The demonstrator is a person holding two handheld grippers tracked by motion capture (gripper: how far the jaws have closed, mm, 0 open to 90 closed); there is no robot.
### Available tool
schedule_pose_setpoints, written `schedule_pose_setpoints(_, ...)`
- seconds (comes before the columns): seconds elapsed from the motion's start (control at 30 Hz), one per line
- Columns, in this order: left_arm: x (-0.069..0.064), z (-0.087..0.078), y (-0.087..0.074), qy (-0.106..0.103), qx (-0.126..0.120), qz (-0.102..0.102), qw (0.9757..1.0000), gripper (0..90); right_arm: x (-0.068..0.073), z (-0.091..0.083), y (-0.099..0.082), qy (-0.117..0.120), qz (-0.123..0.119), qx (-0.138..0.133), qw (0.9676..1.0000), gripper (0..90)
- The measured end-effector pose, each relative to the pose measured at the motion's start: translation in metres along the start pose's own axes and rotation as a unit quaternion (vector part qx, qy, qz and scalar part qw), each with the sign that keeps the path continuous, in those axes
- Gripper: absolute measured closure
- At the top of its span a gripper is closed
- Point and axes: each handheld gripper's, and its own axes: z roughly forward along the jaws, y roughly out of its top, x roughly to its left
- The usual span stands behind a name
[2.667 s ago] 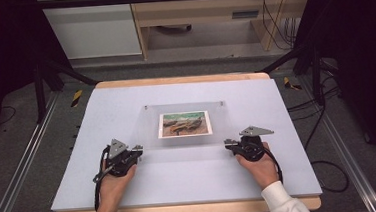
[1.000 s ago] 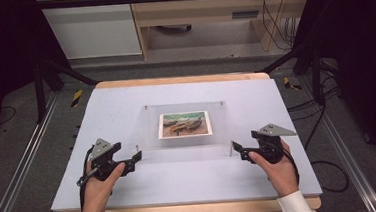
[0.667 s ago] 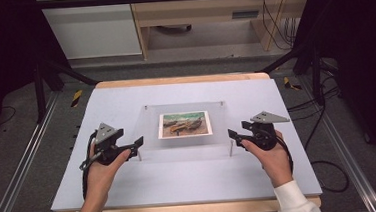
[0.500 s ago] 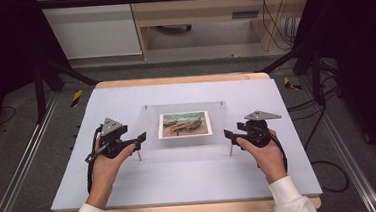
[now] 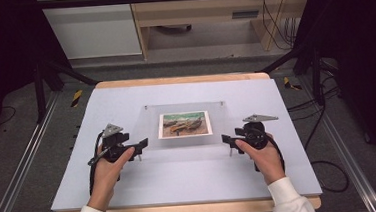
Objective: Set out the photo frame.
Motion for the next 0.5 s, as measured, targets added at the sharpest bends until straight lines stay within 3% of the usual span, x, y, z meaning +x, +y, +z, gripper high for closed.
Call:
schedule_pose_setpoints(0.1,-0.0001,0.0028,-0.0019,-0.006,0.011,-0.002,0.9999,16.4,-0.0013,0.0016,0.0,0.007,0.006,0.001,1.0,32.2)
schedule_pose_setpoints(0.13,0.0002,0.0045,-0.003,-0.017,0.015,-0.01,0.9997,16.8,-0.0016,0.0025,-0.0004,0.011,0.012,0.001,0.9999,32.0)
schedule_pose_setpoints(0.33,0.0004,0.0077,-0.0038,-0.039,0.02,-0.032,0.9985,18.4,-0.0028,0.0032,-0.0014,0.019,0.026,0.001,0.9995,30.8)
schedule_pose_setpoints(0.5,0.0032,0.0092,-0.0042,-0.046,0.022,-0.045,0.9977,18.5,-0.0064,0.0042,-0.0026,0.029,0.039,0.001,0.9988,30.4)
